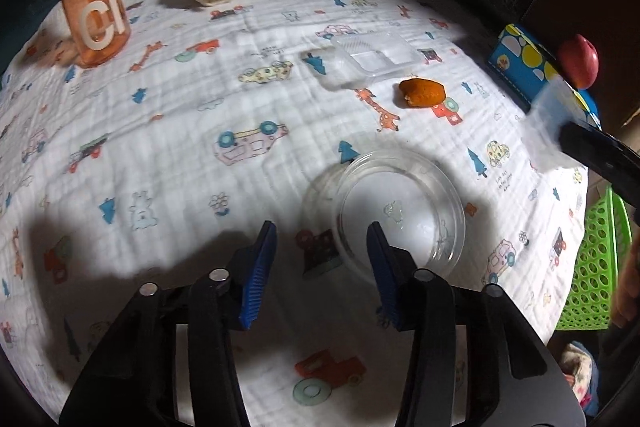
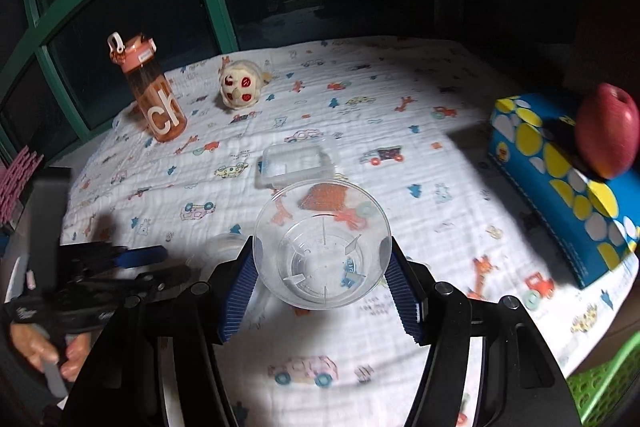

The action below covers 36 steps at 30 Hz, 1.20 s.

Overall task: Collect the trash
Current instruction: 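Close the left tool at the round clear dish while the right tool holds the cup, then drop the cup into the wastebasket with the right tool while the left holds the dish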

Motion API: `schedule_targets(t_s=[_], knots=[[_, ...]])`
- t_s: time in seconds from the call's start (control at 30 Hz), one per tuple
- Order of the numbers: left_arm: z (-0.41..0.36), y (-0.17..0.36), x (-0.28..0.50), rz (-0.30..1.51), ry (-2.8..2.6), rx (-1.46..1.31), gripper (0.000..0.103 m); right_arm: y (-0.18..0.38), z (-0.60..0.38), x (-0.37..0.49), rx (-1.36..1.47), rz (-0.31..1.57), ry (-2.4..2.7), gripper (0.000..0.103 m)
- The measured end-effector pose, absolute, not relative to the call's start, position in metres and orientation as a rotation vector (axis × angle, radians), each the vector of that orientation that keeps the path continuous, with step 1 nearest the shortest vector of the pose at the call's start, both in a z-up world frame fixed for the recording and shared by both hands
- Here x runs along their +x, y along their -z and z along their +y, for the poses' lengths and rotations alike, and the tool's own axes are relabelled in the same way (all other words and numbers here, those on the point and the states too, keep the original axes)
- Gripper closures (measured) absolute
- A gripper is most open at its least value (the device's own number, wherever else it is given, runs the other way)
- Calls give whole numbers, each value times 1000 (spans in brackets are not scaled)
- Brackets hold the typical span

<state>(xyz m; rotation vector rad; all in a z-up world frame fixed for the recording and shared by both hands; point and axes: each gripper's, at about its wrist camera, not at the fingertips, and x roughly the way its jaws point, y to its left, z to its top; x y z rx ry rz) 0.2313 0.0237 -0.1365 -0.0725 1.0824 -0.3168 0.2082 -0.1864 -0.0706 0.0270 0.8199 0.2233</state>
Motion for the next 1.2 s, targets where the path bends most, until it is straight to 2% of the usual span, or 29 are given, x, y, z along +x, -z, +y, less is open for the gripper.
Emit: schedule_targets(t_s=[0.3,0.47,0.53,0.97,1.2], knots=[[14,150,244,1101,316,-61,77,58,-245,158,121,787,-146,44],[13,150,245,1088,309,-59,97,55,-269,133,146,777,-94,44],[11,149,243,1082,307,-59,100,55,-278,123,154,773,-70,44],[-16,94,206,1001,403,-88,101,60,-344,53,213,766,82,44],[-64,60,183,946,515,-50,101,58,-401,8,232,755,216,43]])
